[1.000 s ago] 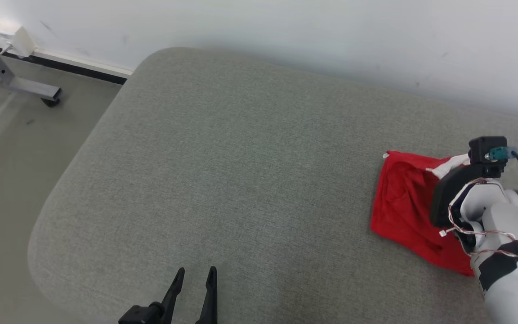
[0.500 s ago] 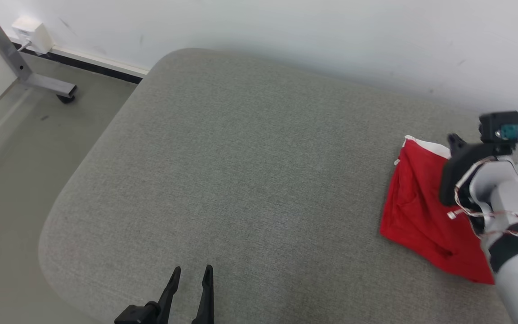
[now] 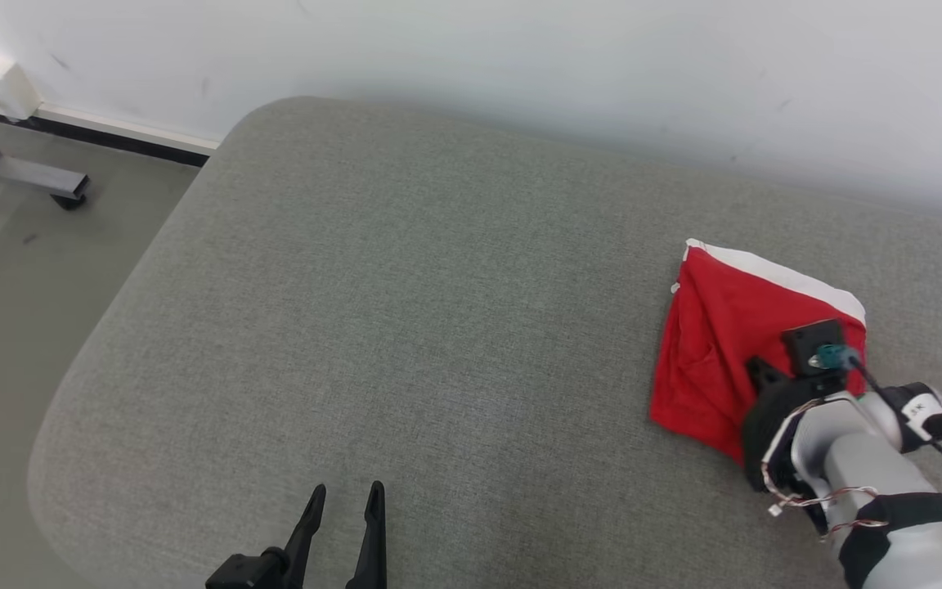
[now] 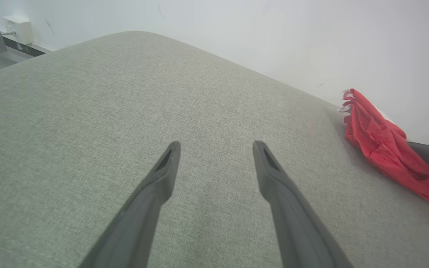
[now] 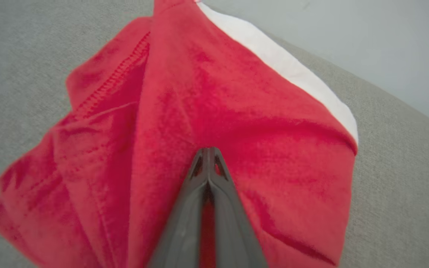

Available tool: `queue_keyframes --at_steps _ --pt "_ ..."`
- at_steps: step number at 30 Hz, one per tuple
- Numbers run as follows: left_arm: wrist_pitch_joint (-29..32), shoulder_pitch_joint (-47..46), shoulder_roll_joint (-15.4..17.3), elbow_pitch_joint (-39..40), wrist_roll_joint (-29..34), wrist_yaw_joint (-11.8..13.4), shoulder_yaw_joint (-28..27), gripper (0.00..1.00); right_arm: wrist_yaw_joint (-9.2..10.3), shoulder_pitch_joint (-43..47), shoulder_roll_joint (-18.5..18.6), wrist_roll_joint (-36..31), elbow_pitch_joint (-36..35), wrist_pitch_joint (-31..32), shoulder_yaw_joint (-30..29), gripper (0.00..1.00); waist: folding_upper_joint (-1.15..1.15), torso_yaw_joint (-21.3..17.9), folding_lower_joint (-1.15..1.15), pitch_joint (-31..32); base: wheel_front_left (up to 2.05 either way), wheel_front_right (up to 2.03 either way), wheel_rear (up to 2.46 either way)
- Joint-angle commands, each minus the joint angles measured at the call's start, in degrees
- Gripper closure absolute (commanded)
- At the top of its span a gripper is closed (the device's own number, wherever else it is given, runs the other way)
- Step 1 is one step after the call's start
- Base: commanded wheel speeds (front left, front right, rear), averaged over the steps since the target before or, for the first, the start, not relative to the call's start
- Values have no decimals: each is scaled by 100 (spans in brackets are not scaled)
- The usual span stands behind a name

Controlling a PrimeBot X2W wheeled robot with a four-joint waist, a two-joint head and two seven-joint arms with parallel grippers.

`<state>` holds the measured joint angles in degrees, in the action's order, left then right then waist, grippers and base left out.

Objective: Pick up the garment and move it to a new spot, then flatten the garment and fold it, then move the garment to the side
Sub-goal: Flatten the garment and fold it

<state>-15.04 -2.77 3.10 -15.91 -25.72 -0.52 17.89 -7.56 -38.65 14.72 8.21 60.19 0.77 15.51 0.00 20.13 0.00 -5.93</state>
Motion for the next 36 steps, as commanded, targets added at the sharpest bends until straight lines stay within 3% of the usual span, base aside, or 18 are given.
queue_keyframes --at_steps 1,8,17,23,24,25,28,36 --pt "-16 -24 -6 -15 15 -6 -1 0 14 63 -65 114 -39 -35 124 100 0 -51 0 15 0 0 0" --pt "-16 -44 -10 -56 -7 23 6 0 14 208 -337 581 -356 10 1028 100 0 -119 0 77 0 0 0" --pt "-15 45 -11 -74 -43 29 -32 0 14 463 -408 1280 -1017 256 2067 100 0 -193 0 186 0 0 0" --pt "-16 79 -14 -60 -50 40 -55 0 14 516 -145 1628 -1551 153 2119 100 0 -257 0 249 0 0 0" --pt "-16 86 -15 -57 -48 35 -53 0 14 515 -114 1562 -1577 97 2047 58 0 -263 0 261 0 0 0" --pt "-16 91 -15 -56 -45 35 -50 0 14 532 -93 1493 -1581 46 1941 0 0 -267 0 273 0 0 0" --pt "-16 115 -13 -49 -37 36 -55 0 14 632 -53 1175 -1532 -85 1556 0 0 -277 0 308 0 0 0" --pt "-16 158 7 -41 -13 33 -64 0 14 1050 -384 448 -1569 26 865 0 0 -303 0 360 0 0 0"
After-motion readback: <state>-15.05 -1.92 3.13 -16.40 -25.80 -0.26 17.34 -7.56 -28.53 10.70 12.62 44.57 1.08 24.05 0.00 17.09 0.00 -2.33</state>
